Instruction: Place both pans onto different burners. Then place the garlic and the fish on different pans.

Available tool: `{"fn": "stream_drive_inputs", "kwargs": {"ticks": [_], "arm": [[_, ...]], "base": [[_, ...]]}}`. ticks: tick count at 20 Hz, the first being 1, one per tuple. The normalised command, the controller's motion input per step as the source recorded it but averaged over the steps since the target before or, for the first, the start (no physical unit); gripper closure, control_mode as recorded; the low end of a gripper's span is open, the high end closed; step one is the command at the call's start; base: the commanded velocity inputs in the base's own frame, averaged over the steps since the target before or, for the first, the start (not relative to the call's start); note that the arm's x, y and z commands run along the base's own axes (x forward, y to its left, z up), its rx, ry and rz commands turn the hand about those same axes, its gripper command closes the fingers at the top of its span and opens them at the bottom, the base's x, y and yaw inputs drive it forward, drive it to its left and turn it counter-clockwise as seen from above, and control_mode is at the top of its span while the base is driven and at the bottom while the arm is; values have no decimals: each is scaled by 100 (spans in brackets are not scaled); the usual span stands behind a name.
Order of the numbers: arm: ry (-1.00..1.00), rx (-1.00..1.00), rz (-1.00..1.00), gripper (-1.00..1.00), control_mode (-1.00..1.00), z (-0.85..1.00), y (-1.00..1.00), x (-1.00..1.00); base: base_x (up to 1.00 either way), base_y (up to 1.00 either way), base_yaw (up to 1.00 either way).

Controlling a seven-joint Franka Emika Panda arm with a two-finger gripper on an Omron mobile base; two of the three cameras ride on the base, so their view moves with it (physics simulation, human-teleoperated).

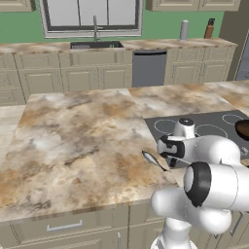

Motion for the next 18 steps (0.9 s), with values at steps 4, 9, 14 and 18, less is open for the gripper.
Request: {"fn": "stream_drive_inputs", "kwargs": {"ticks": [4, 9, 14, 18], "arm": [[0, 0, -2, 100, -100, 0, 0, 1], [0, 0, 0, 100, -100, 0, 0, 0], [0, 0, 0, 100, -100, 0, 0, 0], [0, 0, 0, -100, -100, 0, 0, 0]], "base": [[0, 0, 0], [0, 0, 0], [0, 0, 0], [0, 0, 0]]}}
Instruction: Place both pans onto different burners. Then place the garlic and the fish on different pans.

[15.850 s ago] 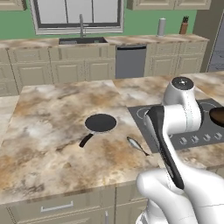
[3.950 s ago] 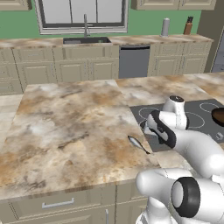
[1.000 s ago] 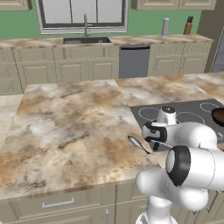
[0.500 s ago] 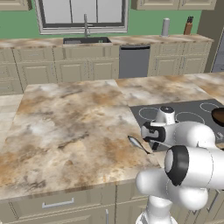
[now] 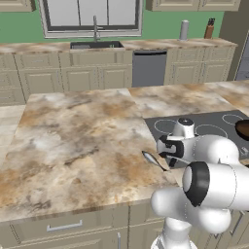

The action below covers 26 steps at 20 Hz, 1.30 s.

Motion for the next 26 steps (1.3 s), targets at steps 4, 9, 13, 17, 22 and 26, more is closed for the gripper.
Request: {"fn": "stream_drive_inputs", "kwargs": {"ticks": [4, 9, 13, 17, 22, 26], "arm": [[0, 0, 0, -100, -100, 0, 0, 0], [0, 0, 0, -100, -100, 0, 0, 0], [0, 0, 0, -100, -100, 17, 0, 0], [0, 0, 0, -100, -100, 40, 0, 0], [0, 0, 3, -100, -100, 43, 0, 0], [0, 0, 12, -100, -100, 33, 8, 0]], "base": [[0, 0, 0], [0, 0, 0], [0, 0, 0], [0, 0, 0], [0, 0, 0], [0, 0, 0]]}}
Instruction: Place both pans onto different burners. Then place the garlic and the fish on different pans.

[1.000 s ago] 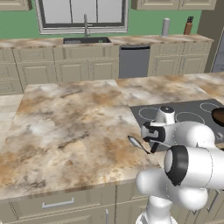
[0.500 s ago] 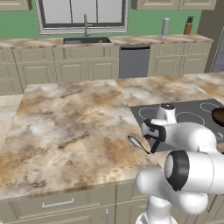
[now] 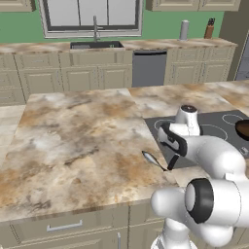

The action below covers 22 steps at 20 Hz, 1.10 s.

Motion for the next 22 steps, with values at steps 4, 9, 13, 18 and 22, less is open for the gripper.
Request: {"fn": "stream_drive_inputs", "kwargs": {"ticks": [4, 9, 13, 18, 22], "arm": [[0, -1, 18, -100, -100, 10, 19, 5], [1, -1, 26, -100, -100, 0, 31, 19], [0, -2, 27, -100, -100, 0, 33, 25], [0, -1, 24, -100, -100, 0, 32, 20], [5, 0, 18, -100, -100, 0, 25, 3]], "base": [[0, 0, 0], [0, 0, 0], [0, 0, 0], [0, 0, 0], [0, 0, 0]]}}
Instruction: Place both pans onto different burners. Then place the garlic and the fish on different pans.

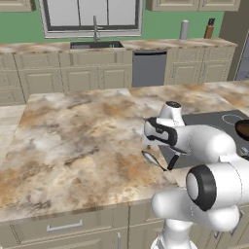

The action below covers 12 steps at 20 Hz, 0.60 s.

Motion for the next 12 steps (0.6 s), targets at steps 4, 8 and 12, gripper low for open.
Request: {"fn": "stream_drive_inputs", "kwargs": {"ticks": [4, 8, 12], "arm": [[3, 0, 9, -100, -100, 0, 8, 0], [0, -1, 5, -100, -100, -13, 0, 0], [0, -2, 5, -100, -100, -29, 0, 0]], "base": [[0, 0, 0], [0, 0, 0], [0, 0, 0]]}}
